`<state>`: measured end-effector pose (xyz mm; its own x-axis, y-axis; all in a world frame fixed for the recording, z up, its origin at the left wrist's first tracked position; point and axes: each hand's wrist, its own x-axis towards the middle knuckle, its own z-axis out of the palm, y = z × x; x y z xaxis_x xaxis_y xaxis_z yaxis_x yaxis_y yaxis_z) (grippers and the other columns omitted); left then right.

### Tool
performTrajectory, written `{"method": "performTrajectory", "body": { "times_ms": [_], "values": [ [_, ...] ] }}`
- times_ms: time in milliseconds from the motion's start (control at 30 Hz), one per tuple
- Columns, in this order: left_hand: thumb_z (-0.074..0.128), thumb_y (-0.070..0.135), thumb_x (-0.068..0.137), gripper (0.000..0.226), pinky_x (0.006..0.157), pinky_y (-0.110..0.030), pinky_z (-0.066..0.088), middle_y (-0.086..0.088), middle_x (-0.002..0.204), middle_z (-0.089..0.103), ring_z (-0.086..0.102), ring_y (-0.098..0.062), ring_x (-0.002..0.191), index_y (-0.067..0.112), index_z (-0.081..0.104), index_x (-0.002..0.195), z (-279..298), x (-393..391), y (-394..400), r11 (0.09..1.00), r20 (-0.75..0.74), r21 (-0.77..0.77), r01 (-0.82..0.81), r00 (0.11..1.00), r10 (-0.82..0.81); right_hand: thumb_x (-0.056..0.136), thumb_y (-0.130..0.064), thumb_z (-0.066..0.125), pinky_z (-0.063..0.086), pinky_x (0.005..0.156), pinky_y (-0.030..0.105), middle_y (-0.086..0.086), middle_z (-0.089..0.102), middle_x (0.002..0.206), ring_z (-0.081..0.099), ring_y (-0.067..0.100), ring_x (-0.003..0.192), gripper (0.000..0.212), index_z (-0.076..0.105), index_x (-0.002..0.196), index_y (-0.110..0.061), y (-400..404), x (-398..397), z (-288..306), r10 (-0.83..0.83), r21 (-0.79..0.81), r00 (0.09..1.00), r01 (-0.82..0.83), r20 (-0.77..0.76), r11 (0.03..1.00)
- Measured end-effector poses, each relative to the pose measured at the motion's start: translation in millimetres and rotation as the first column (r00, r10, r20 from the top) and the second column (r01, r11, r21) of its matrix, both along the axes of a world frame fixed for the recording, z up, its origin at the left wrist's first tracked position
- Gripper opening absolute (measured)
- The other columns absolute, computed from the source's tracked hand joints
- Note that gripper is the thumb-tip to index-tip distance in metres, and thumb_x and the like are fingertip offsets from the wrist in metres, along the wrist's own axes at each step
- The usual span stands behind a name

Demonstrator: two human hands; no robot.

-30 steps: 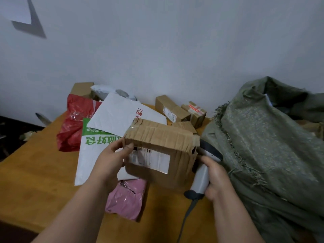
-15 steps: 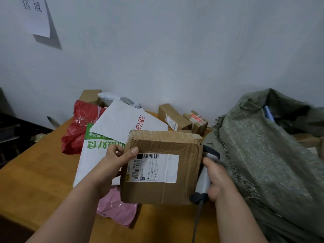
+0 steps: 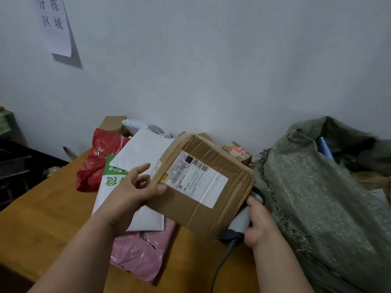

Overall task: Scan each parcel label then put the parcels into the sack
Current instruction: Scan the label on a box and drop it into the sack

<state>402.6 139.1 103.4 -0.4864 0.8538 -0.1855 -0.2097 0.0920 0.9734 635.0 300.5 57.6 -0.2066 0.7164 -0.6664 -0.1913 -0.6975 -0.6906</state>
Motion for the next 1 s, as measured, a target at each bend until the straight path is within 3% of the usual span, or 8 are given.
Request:
{"method": "performTrajectory", "body": {
  "times_ms": [100, 167, 300, 433, 567, 733, 933, 1000],
  "values": [
    [0.090, 0.049, 0.046, 0.088, 0.100, -0.046, 0.049, -0.004, 0.127, 0.061, 0.059, -0.024, 0.117, 0.028, 0.059, 0.125, -3, 8, 12, 0.988, 0.022, 0.067, -0.136, 0.991, 0.135, 0.098, -0.037, 0.061, 0.053, 0.095, 0.057, 0.021, 0.074, 0.101, 0.066, 0.040, 0.103, 0.034, 0.069, 0.116, -0.009, -2, -4, 4, 0.005, 0.023, 1.000, -0.005, -0.021, 1.000],
    [0.093, 0.033, 0.058, 0.084, 0.089, -0.035, 0.053, -0.006, 0.131, 0.062, 0.062, -0.021, 0.114, 0.027, 0.056, 0.133, -5, 10, 17, 0.978, 0.136, 0.145, -0.153, 0.982, 0.133, 0.099, -0.038, 0.059, 0.058, 0.085, 0.053, 0.021, 0.073, 0.106, 0.067, 0.040, 0.102, 0.035, 0.068, 0.118, -0.010, -6, -9, 7, 0.017, 0.015, 0.999, -0.017, -0.044, 1.000],
    [0.078, 0.006, 0.068, 0.092, 0.098, -0.042, 0.054, -0.012, 0.131, 0.064, 0.063, -0.030, 0.120, 0.028, 0.040, 0.149, -14, 16, 20, 0.941, 0.274, 0.332, -0.063, 0.961, -0.032, 0.099, -0.042, 0.057, 0.059, 0.062, 0.043, 0.020, 0.077, 0.094, 0.067, 0.038, 0.095, 0.037, 0.069, 0.115, -0.011, -18, -18, 12, 0.031, -0.053, 0.989, -0.039, -0.147, 0.998],
    [0.084, 0.005, 0.058, 0.104, 0.076, -0.038, 0.060, -0.008, 0.122, 0.070, 0.070, -0.026, 0.106, 0.042, 0.041, 0.144, -26, 45, 23, 0.962, 0.299, 0.263, 0.069, 0.942, -0.149, 0.098, -0.039, 0.060, 0.052, 0.076, 0.045, 0.016, 0.067, 0.103, 0.063, 0.033, 0.091, 0.033, 0.063, 0.115, -0.011, -31, -32, 14, 0.017, -0.080, 0.987, -0.031, -0.163, 0.996],
    [0.071, 0.007, 0.068, 0.078, 0.066, -0.043, 0.058, -0.007, 0.123, 0.069, 0.068, -0.028, 0.102, 0.042, 0.052, 0.135, -26, 39, 24, 0.969, 0.363, 0.221, -0.108, 0.932, 0.021, 0.095, -0.026, 0.064, 0.050, 0.059, 0.034, 0.011, 0.068, 0.087, 0.063, 0.023, 0.069, 0.022, 0.062, 0.107, -0.007, -37, -24, 11, -0.001, -0.078, 0.990, -0.010, -0.139, 0.997],
    [0.059, -0.003, 0.084, 0.073, 0.071, -0.038, 0.055, -0.003, 0.128, 0.066, 0.065, -0.021, 0.104, 0.048, 0.051, 0.136, -25, 8, 19, 0.924, 0.338, 0.193, -0.331, 0.906, 0.254, 0.088, -0.024, 0.073, 0.053, 0.059, 0.034, 0.008, 0.069, 0.081, 0.066, 0.020, 0.066, 0.026, 0.066, 0.108, -0.007, -38, -5, 19, -0.141, 0.119, 0.987, 0.150, -0.079, 0.981],
    [0.064, -0.007, 0.079, 0.087, 0.055, -0.033, 0.056, 0.002, 0.122, 0.068, 0.072, -0.020, 0.090, 0.048, 0.042, 0.143, -36, 18, 16, 0.943, 0.270, 0.151, -0.295, 0.930, 0.248, 0.087, -0.022, 0.074, 0.052, 0.050, 0.031, 0.005, 0.066, 0.064, 0.063, 0.015, 0.053, 0.013, 0.074, 0.079, -0.012, -53, -13, 61, 0.156, 0.472, 0.988, -0.134, -0.008, 0.871],
    [0.066, -0.007, 0.079, 0.092, 0.055, -0.032, 0.057, 0.004, 0.122, 0.066, 0.072, -0.019, 0.088, 0.049, 0.037, 0.146, -36, 21, 15, 0.949, 0.273, 0.142, -0.282, 0.932, 0.237, 0.089, -0.022, 0.073, 0.051, 0.052, 0.032, 0.006, 0.066, 0.066, 0.062, 0.017, 0.055, 0.012, 0.072, 0.085, -0.010, -60, -15, 69, 0.190, 0.563, 0.980, -0.188, 0.057, 0.805]
  ]
}}
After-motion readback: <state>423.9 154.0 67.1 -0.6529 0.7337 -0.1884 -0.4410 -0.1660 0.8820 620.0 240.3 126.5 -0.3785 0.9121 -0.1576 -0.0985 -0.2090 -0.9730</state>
